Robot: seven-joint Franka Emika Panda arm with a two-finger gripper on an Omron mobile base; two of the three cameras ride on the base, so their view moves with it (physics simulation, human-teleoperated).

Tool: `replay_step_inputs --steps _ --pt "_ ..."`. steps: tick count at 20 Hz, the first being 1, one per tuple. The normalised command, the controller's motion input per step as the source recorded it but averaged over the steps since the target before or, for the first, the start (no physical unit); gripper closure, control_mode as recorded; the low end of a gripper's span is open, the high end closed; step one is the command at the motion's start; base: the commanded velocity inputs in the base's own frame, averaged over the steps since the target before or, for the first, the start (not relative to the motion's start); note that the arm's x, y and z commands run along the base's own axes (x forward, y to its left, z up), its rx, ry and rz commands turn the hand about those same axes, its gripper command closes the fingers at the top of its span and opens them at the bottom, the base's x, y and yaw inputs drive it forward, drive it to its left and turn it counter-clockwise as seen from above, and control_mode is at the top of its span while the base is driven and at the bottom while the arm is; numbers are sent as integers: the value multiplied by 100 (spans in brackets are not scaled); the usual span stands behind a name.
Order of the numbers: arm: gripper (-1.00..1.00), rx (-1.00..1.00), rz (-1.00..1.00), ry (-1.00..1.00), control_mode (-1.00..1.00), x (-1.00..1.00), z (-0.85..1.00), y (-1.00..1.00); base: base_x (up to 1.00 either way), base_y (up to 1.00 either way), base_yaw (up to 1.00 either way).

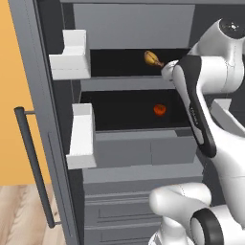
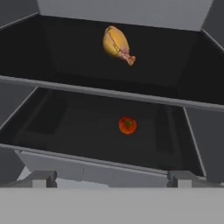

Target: Take the cheese, chicken drumstick, and tomato from the fridge and place them on the plate on the dining counter to create an appetizer plate.

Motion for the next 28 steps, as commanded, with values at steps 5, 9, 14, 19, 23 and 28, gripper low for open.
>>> replay_step_inputs --steps 5,9,14,19,23,28 --pt "-100 -2 5 -1 -100 44 -9 -8 0 0 0" --pt "-100 0 12 -10 -100 44 -15 0 0 0 0" --pt "-100 0 10 -9 -100 52 -10 -2 0 0 0" --pt "-100 0 4 0 -100 56 0 -15 0 0 0" --pt "-100 0 1 0 -100 71 0 -21 0 0 0" --pt "-100 0 4 1 -100 76 0 -12 0 0 0"
